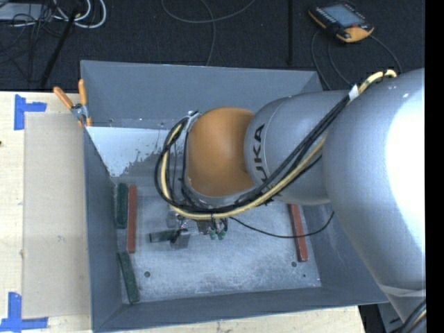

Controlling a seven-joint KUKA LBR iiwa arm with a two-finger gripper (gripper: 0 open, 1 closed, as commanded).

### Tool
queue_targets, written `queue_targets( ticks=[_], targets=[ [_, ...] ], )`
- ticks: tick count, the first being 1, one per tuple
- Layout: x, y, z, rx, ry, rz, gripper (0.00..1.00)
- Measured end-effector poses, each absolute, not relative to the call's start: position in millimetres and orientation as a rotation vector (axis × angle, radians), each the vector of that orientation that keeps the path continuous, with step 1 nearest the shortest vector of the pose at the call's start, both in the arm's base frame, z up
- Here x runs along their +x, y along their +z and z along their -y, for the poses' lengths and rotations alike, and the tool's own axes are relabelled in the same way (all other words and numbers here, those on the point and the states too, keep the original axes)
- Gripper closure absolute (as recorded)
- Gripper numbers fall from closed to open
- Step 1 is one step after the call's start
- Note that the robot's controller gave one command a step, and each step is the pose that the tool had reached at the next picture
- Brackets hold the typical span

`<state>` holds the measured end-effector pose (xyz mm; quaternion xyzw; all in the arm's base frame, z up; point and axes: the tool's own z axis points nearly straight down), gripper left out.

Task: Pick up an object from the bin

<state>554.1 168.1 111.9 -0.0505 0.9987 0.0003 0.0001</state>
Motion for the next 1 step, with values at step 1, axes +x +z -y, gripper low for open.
queue_targets(
  ticks=[1],
  targets=[
    [554.0, 119.2, -168.1, -0.158, 0.001, -3.138, 1.0]
  ],
)
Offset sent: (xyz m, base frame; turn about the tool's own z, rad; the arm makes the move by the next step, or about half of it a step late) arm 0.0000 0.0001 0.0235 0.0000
